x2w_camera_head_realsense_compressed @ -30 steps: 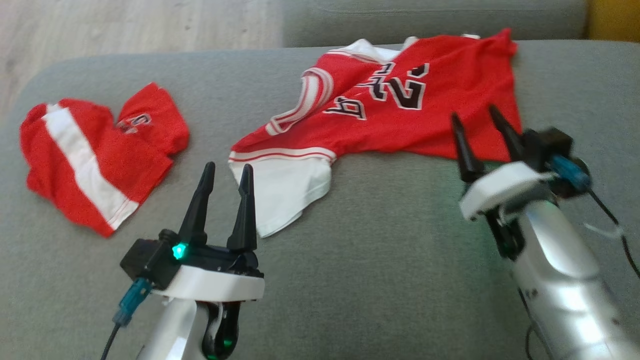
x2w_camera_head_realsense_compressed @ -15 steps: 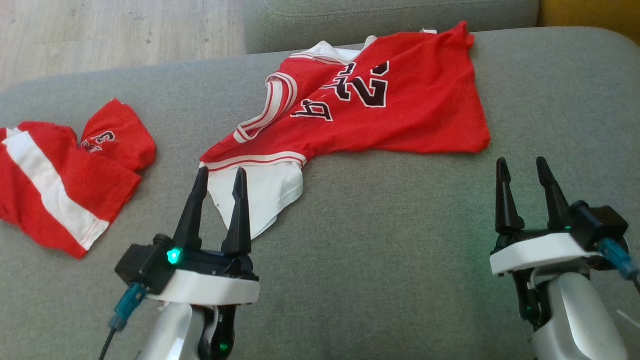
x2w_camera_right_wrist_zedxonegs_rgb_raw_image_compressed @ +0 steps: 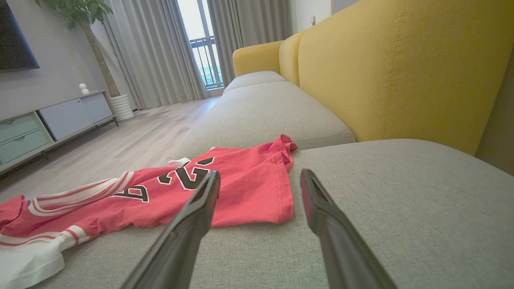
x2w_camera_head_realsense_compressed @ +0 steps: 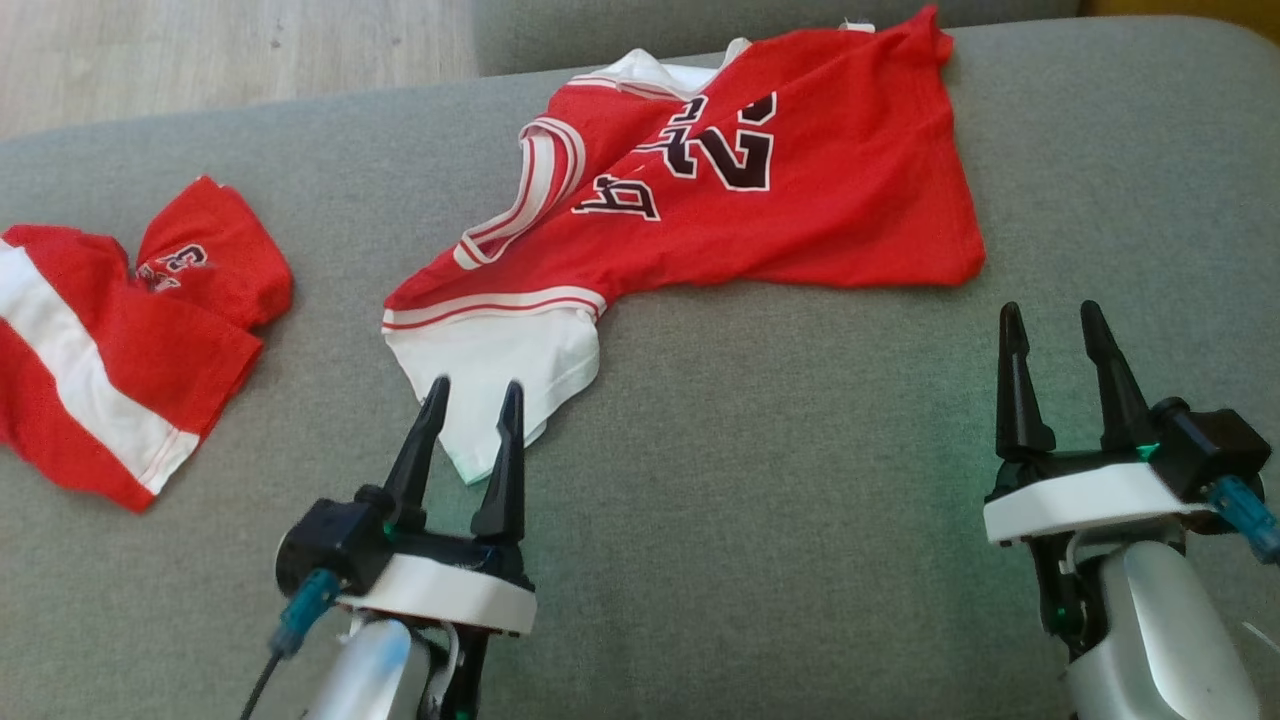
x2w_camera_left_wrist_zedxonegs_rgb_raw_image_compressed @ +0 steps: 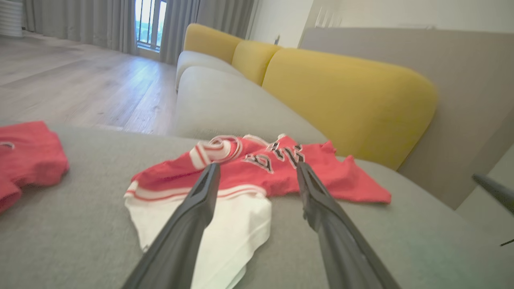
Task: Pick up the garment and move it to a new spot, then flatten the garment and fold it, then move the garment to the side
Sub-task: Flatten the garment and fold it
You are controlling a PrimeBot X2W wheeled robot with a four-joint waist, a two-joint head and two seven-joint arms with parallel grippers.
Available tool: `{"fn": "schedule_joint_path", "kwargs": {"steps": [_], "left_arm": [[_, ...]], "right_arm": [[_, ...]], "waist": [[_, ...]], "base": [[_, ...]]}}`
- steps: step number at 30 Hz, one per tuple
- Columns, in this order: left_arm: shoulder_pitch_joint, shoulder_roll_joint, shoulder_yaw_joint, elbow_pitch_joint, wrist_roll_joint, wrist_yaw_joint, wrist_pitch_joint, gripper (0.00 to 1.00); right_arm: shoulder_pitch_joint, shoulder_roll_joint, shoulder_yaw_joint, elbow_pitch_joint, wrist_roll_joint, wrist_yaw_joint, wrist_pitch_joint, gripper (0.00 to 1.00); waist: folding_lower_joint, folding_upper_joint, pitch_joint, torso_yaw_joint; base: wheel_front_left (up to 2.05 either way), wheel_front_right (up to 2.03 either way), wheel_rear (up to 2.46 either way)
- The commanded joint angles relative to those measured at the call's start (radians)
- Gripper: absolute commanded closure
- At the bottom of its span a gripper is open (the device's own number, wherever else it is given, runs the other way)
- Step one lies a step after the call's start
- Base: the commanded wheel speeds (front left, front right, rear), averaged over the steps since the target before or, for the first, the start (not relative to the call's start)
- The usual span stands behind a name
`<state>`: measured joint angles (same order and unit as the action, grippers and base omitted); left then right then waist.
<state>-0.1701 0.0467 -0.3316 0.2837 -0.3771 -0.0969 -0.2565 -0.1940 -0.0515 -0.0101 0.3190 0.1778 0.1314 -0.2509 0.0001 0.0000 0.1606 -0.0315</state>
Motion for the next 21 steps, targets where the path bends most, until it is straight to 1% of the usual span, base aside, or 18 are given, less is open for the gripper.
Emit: {"fn": "schedule_joint_path", "kwargs": {"steps": [1,3,6,10,12,17,18,21], "left_arm": [[-0.046,0.004,0.023,-0.003,0.007,0.010,-0.005,0.00],[-0.057,0.004,0.025,0.066,0.008,0.040,0.003,0.00],[-0.082,0.004,0.029,0.139,-0.013,0.072,0.022,0.00],[-0.114,0.004,0.044,0.212,-0.034,0.122,0.049,0.00],[-0.127,0.004,0.045,0.241,-0.038,0.138,0.066,0.00],[-0.146,0.005,0.026,0.308,-0.043,0.146,0.145,0.00],[-0.146,0.005,0.026,0.308,-0.043,0.146,0.145,0.00],[-0.149,0.005,0.004,0.333,-0.048,0.128,0.195,0.00]], "right_arm": [[-0.013,0.001,0.024,-0.033,0.011,-0.001,-0.011,0.00],[-0.016,0.001,0.028,-0.031,0.014,-0.001,-0.011,0.00],[-0.022,0.001,0.034,-0.030,0.016,-0.001,-0.011,0.00],[-0.030,0.001,0.038,-0.029,0.020,-0.001,-0.011,0.00],[-0.032,0.001,0.039,-0.028,0.022,-0.001,-0.011,0.00],[-0.037,0.001,0.037,-0.027,0.027,-0.001,-0.011,0.00],[-0.037,0.001,0.037,-0.027,0.027,-0.001,-0.011,0.00],[-0.041,0.001,0.036,-0.026,0.029,-0.001,-0.011,0.00]], "waist": [[-0.0001,0.0000,0.005,-0.002],[-0.0001,0.0000,0.011,-0.005],[-0.0001,0.0000,0.022,-0.009],[-0.0001,0.0000,0.032,-0.015],[-0.0001,0.0000,0.036,-0.018],[-0.0001,0.0000,0.043,-0.023],[-0.0001,0.0000,0.043,-0.023],[-0.0001,0.0000,0.046,-0.025]], "base": [[0.00,0.00,0.00],[0.00,0.00,0.00],[0.00,0.00,0.00],[0.00,0.00,0.00],[0.00,0.00,0.00],[0.00,0.00,0.00],[0.00,0.00,0.00],[0.00,0.00,0.00]]}}
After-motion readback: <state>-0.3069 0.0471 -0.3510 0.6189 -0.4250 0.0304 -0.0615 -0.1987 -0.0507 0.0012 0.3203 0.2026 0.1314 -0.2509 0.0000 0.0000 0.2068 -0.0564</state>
